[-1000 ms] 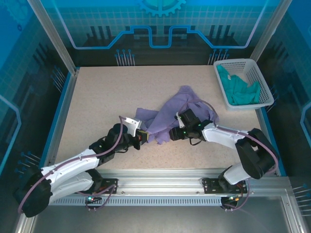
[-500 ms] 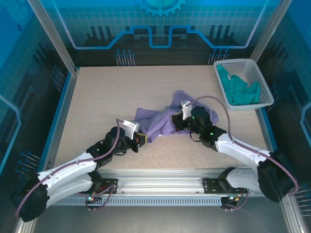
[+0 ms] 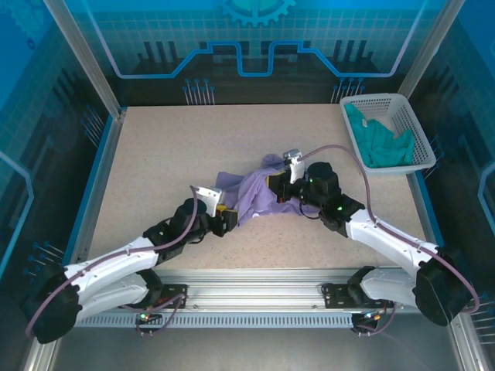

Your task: Fold the inside-out t-shirt

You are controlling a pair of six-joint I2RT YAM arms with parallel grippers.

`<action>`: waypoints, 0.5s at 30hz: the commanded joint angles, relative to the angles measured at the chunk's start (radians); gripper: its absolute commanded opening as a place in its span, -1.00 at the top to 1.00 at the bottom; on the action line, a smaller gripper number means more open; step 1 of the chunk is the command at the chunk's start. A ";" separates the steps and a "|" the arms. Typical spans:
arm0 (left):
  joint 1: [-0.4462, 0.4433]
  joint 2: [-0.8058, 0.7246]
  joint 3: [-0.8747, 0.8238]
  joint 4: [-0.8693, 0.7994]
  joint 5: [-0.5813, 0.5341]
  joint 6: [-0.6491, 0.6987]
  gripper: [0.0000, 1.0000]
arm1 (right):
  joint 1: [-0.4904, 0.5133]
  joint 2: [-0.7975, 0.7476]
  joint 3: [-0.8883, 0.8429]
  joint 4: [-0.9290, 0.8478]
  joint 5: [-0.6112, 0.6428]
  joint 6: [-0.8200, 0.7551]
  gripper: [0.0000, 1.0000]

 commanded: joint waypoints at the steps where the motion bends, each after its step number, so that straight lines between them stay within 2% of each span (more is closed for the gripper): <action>1: -0.109 -0.030 0.005 0.125 -0.094 0.161 -0.16 | 0.008 0.003 0.031 -0.080 -0.010 0.118 1.00; 4: -0.143 0.048 0.057 0.147 -0.140 0.235 -0.34 | 0.008 0.008 0.029 -0.062 -0.035 0.152 1.00; 10: -0.138 0.295 0.175 0.241 -0.170 0.343 -0.45 | 0.008 0.009 0.037 -0.053 -0.066 0.180 1.00; 12: -0.130 0.372 0.215 0.269 -0.154 0.340 -0.33 | 0.007 0.007 0.036 -0.054 -0.070 0.184 1.00; 15: -0.100 0.443 0.250 0.306 -0.128 0.284 0.17 | 0.005 -0.012 0.028 -0.071 -0.062 0.179 1.00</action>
